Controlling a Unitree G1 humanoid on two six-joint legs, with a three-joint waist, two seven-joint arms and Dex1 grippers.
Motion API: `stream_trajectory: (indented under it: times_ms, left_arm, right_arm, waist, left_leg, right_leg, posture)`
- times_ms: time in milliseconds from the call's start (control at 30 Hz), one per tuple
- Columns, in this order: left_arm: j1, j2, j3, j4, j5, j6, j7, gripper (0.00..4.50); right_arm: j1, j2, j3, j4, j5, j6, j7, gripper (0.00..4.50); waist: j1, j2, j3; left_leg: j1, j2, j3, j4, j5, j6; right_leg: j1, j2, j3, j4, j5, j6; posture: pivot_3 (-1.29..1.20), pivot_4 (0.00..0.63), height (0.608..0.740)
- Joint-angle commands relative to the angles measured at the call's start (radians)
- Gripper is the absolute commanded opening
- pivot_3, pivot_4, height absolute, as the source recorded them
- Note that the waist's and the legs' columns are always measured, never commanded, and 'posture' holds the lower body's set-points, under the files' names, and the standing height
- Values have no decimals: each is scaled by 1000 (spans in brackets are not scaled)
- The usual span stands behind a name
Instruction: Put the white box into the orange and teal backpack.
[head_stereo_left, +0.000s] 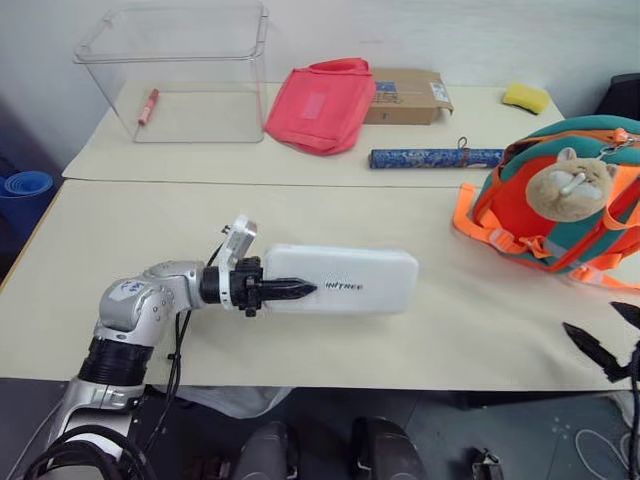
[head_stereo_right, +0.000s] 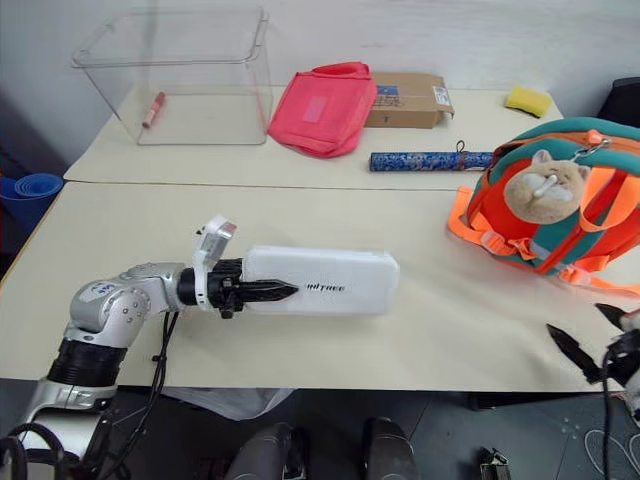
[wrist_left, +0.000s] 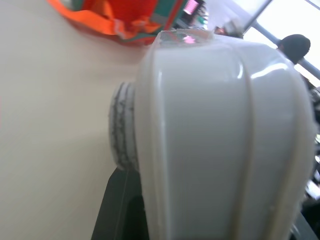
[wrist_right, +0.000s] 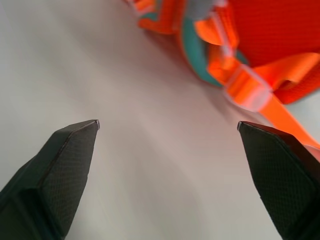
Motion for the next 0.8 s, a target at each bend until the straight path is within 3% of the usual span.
stream_trajectory:
  times_ms: [33, 300, 333, 400, 567, 767, 800]
  left_arm:
    - [9, -11, -13, -43, 10, -50, -54, 1228]
    - [17, -7, -1, -46, 33, -66, -50, 1228]
    - [20, 2, 11, -47, 28, -60, -50, 1228]
    - [28, 15, 27, -52, 21, -54, -55, 1228]
    - [70, 0, 116, -91, -44, -54, -48, 1228]
    - [133, 29, 203, -92, -79, -24, -25, 1228]
    - [143, 35, 221, -85, -85, -21, -22, 1228]
  right_arm:
    - [-89, -63, -1, 36, 41, -23, 35, 4476]
    - [-522, -88, 229, 253, 21, -32, 77, 4476]
    - [-566, -78, 256, 267, 19, -33, 80, 4303]
    - [-615, -63, 291, 293, 5, -52, 82, 3858]
    - [-644, -3, 343, 256, 25, -54, 90, 2131]
    - [-599, 103, 411, -48, 132, 80, 69, 52]
    - [-589, 119, 429, -127, 173, 133, 57, 17]
  waist:
    - [-8, 0, 0]
    - [-22, 1, 1]
    - [-23, 1, 1]
    - [-22, 1, 1]
    - [-19, 1, 1]
    - [-28, 1, 1]
    - [-28, 1, 1]
  left_leg:
    - [1, 0, 1, 0, 0, 1]
    - [1, 0, -1, -1, 3, 1]
    - [1, 0, -1, -1, 4, 1]
    - [0, 0, -1, -1, 4, 2]
    - [0, -1, -2, -1, 4, 2]
    - [-1, -1, -3, -1, 5, 2]
    - [-1, -1, -3, -2, 6, 1]
  right_leg:
    - [0, 0, 0, 0, 0, 0]
    - [0, -1, -1, 2, 0, 0]
    - [0, -1, -1, 2, 0, 0]
    - [0, -1, -1, 2, 0, 0]
    - [0, -3, -3, 3, 0, 0]
    - [0, -3, -3, 3, 0, 0]
    - [0, -3, -3, 3, 0, 0]
  posture:
    - [0, 150, 740]
    - [0, 150, 740]
    - [0, 150, 740]
    - [0, 150, 740]
    - [0, 150, 740]
    - [0, 150, 740]
    - [0, 150, 740]
